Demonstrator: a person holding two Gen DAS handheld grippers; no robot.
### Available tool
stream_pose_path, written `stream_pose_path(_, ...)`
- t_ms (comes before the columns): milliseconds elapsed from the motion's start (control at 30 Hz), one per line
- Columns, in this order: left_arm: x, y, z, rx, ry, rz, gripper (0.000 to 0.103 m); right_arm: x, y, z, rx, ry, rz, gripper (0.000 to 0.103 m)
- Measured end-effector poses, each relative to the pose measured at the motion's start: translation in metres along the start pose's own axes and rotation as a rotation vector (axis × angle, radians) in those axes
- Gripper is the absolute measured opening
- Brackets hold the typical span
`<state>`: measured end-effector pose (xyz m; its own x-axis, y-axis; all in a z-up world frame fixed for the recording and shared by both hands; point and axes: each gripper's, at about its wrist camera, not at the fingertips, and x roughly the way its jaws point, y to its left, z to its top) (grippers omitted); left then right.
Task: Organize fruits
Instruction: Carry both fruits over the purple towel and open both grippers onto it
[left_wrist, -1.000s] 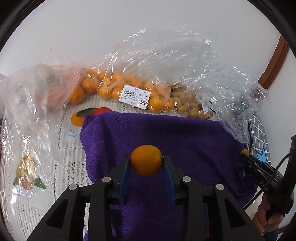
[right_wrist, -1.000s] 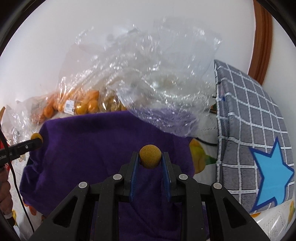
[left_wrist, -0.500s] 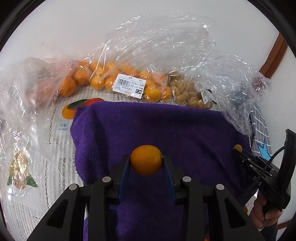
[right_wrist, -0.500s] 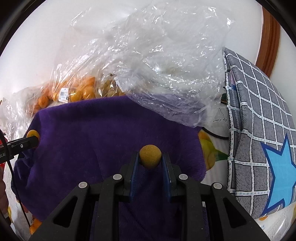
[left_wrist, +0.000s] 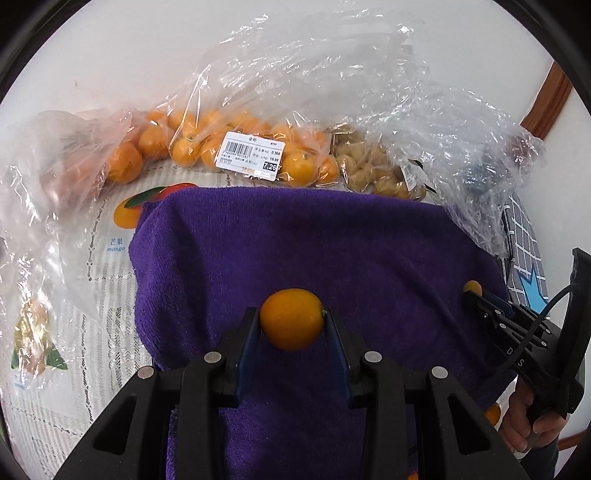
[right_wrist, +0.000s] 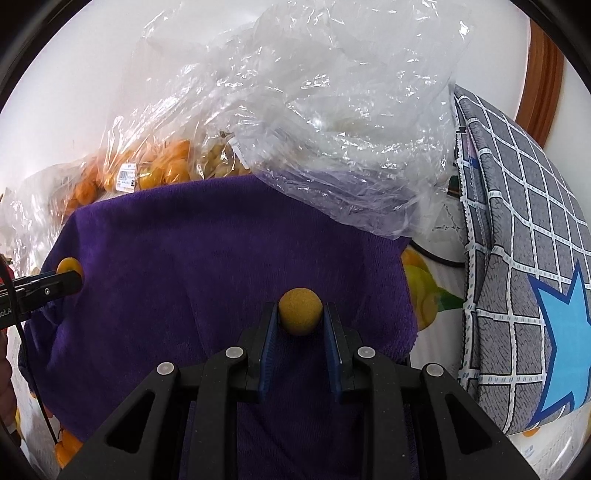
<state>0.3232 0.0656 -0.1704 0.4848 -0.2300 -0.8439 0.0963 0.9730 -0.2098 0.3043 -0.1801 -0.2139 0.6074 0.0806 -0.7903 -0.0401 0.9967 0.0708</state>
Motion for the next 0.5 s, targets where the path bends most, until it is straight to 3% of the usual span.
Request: stream_pose_path(500,0.009,-0.001,0.0,-0.003,0.027,0.004,0.034,-0.012,0.003,-0.001,0.009,-0.008,0.028,0.046)
